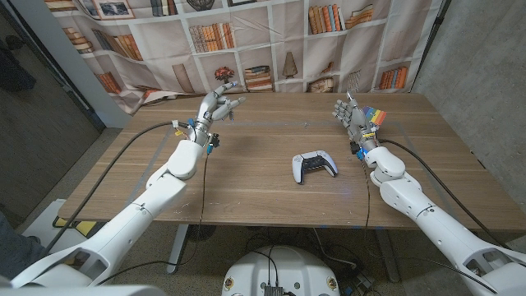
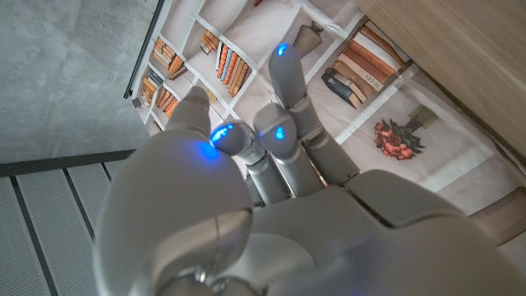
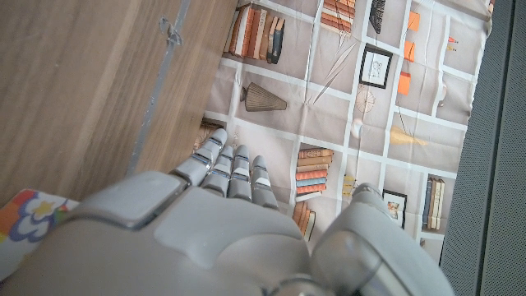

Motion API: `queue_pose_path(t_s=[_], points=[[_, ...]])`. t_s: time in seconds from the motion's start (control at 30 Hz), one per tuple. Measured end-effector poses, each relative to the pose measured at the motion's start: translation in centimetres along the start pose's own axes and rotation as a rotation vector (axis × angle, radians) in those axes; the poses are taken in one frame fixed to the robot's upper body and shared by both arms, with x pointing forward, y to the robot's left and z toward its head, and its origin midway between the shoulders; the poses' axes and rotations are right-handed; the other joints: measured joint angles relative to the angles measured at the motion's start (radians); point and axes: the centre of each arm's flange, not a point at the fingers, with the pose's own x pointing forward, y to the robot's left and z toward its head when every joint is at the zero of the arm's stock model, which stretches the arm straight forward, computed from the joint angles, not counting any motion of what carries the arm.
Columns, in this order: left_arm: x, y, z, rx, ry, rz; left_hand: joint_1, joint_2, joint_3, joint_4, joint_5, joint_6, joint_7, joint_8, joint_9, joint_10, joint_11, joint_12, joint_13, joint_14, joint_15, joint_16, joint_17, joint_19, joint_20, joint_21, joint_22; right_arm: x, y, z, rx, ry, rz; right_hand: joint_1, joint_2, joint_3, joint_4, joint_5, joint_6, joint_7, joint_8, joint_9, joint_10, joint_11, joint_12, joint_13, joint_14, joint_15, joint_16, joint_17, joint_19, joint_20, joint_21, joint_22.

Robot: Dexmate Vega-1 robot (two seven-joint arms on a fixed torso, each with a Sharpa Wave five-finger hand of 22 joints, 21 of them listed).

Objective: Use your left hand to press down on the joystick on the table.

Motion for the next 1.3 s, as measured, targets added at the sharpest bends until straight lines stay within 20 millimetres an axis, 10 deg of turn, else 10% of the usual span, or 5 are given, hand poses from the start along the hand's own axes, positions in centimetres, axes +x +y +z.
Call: queue_pose_path(t_s=[0.67,1.3], points=[[-0.1,-1.3,3.0,0.341,-0.044,-0.07,0.009,-0.027,0.134,0.008,0.159,0.081,-0.009,0.024,0.005,0.002,0.002,0.032,0.075,0.0,0.0,-0.005,0.059,-0.016,0.009,0.056,-0.019,-0.4,-0.2,-0.7,0.012,0.006,-0.002,0.0,0.0,0.0,0.0,0.0,0.004,0.004,0.0,0.0,0.003,0.003,0.0,0.0,0.0,0.0,0.0,0.0,0.003,0.003,0.0,0.0],[-0.7,-3.0,5.0,0.484,-0.113,-0.146,-0.011,-0.046,0.199,0.013,0.19,0.104,-0.022,0.024,0.004,0.012,0.0,0.03,0.073,0.002,0.002,-0.005,0.078,-0.018,0.007,0.09,-0.037,-0.5,0.0,-0.5,0.016,0.0,-0.002,0.0,0.0,0.003,-0.003,0.0,0.004,0.004,0.0,0.0,0.009,-0.002,0.0,0.0,0.005,0.002,-0.004,0.0,0.003,0.003,-0.009,0.0]])
